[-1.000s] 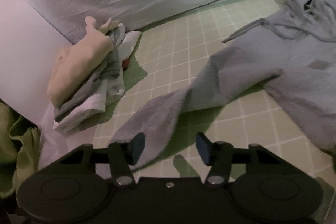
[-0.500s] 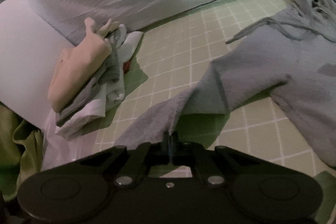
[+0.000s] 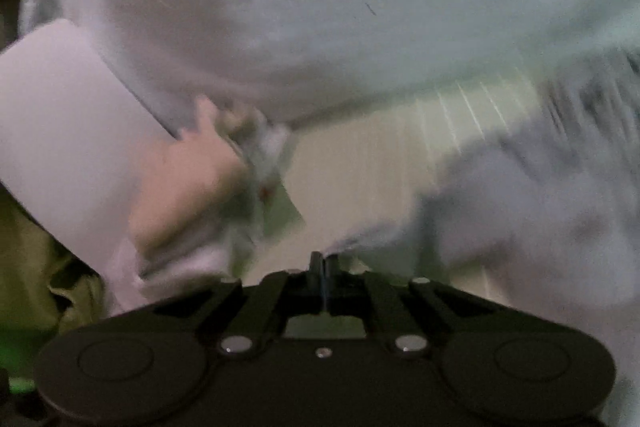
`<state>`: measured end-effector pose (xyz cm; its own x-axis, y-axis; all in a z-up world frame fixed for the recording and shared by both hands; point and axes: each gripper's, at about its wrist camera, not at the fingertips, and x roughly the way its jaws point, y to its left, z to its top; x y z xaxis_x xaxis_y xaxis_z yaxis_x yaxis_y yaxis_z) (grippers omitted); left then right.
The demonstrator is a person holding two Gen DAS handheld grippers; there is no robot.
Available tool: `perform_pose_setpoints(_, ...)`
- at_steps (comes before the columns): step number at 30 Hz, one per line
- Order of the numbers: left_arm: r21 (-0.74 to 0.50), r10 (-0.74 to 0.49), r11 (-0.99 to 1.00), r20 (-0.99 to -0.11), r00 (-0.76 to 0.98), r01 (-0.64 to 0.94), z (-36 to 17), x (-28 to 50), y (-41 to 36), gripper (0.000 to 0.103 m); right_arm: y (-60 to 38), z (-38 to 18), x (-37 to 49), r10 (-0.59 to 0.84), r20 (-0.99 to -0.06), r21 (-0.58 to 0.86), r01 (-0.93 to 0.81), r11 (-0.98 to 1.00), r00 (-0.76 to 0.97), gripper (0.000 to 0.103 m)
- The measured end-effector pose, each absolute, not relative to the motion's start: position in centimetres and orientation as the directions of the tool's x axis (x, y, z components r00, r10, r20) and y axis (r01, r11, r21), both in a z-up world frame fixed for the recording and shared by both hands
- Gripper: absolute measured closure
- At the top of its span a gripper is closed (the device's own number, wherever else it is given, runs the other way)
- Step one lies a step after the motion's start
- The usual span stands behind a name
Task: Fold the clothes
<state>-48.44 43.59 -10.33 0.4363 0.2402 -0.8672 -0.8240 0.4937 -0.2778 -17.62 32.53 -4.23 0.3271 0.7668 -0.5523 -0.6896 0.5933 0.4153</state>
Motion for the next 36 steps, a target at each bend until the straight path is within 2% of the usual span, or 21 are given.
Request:
perform_pose_setpoints(3, -0.266, 0.286, 0.402, -0.872, 0.396, -0.876, -10.2, -50.1, 45.2, 0.096, 36.3, -2.6, -17.2, 0.812, -0.498, 0.402, -0.748, 0.528, 0.305, 0.102)
perform_pose_setpoints(5, -0.258, 0.314, 0.339, -0.876, 0.367, -0.905, -10.1, -51.2, 46.2, 0.096, 39.6, -3.5, -16.8, 0.815, -0.514, 0.412, -0.756, 0.508, 0.268, 0.097)
perform_pose_setpoints(7, -0.249, 0.340, 0.273, -0.879, 0.336, -0.929, -10.0, -52.3, 47.3, 0.092, 42.2, -5.2, -16.6, 0.792, -0.556, 0.425, -0.731, 0.534, 0.254, 0.078)
perform_pose_setpoints(8, -0.239, 0.345, 0.257, -0.883, 0.320, -0.936, -10.1, -52.5, 47.5, 0.085, 42.9, -5.8, -16.6, 0.774, -0.583, 0.434, -0.711, 0.553, 0.246, 0.075)
perform_pose_setpoints(10, -0.207, 0.343, 0.251, -0.894, 0.287, -0.945, -10.7, -52.4, 47.2, 0.082, 42.1, -6.4, -17.3, 0.760, -0.602, 0.434, -0.699, 0.568, 0.244, 0.064)
perform_pose_setpoints(12, -0.176, 0.341, 0.246, -0.905, 0.255, -0.953, -11.3, -52.3, 47.0, 0.060, 40.9, -6.8, -18.1, 0.752, -0.611, 0.428, -0.696, 0.577, 0.247, 0.056)
perform_pose_setpoints(14, -0.146, 0.338, 0.241, -0.914, 0.224, -0.960, -12.0, -52.3, 46.7, 0.047, 39.3, -7.6, -18.5, 0.717, -0.647, 0.395, -0.690, 0.607, 0.260, 0.054)
perform_pose_setpoints(15, -0.133, 0.336, 0.239, -0.918, 0.210, -0.962, -12.4, -52.3, 46.5, 0.042, 38.5, -8.0, -18.6, 0.694, -0.668, 0.374, -0.686, 0.624, 0.267, 0.054)
perform_pose_setpoints(18, -0.124, 0.303, 0.236, -0.933, 0.194, -0.964, -13.6, -52.5, 46.4, 0.037, 35.0, -9.3, -18.5, 0.636, -0.719, 0.359, -0.635, 0.684, 0.280, 0.054)
perform_pose_setpoints(20, -0.108, 0.292, 0.244, -0.939, 0.180, -0.964, -14.1, -52.5, 46.5, 0.038, 33.1, -9.9, -18.5, 0.607, -0.739, 0.351, -0.600, 0.718, 0.293, 0.053)
perform_pose_setpoints(21, -0.099, 0.298, 0.253, -0.938, 0.175, -0.963, -14.1, -52.4, 46.5, 0.042, 32.2, -10.1, -18.5, 0.592, -0.748, 0.346, -0.583, 0.735, 0.301, 0.053)
perform_pose_setpoints(22, -0.088, 0.305, 0.259, -0.937, 0.168, -0.962, -14.0, -52.3, 46.5, 0.050, 31.3, -10.4, -18.5, 0.576, -0.757, 0.341, -0.566, 0.750, 0.308, 0.053)
perform_pose_setpoints(23, -0.077, 0.308, 0.262, -0.938, 0.158, -0.962, -13.8, -52.3, 46.5, 0.073, 30.5, -10.6, -18.5, 0.566, -0.763, 0.339, -0.552, 0.762, 0.312, 0.053)
perform_pose_setpoints(24, -0.067, 0.312, 0.264, -0.938, 0.151, -0.962, -13.4, -52.3, 46.5, 0.085, 29.9, -10.6, -18.6, 0.558, -0.767, 0.338, -0.541, 0.770, 0.316, 0.053)
perform_pose_setpoints(28, -0.022, 0.369, 0.289, -0.920, 0.132, -0.957, -11.0, -51.7, 46.2, 0.086, 28.6, -10.9, -18.7, 0.535, -0.777, 0.333, -0.503, 0.798, 0.333, 0.054)
perform_pose_setpoints(34, -0.011, 0.513, 0.308, -0.840, 0.175, -0.951, -6.2, -51.7, 44.8, 0.086, 28.1, -10.5, -19.2, 0.542, -0.764, 0.334, -0.504, 0.796, 0.349, 0.054)
perform_pose_setpoints(36, 0.004, 0.546, 0.275, -0.824, 0.153, -0.962, -6.2, -52.0, 45.0, 0.081, 27.9, -10.6, -19.3, 0.541, -0.765, 0.336, -0.501, 0.798, 0.349, 0.054)
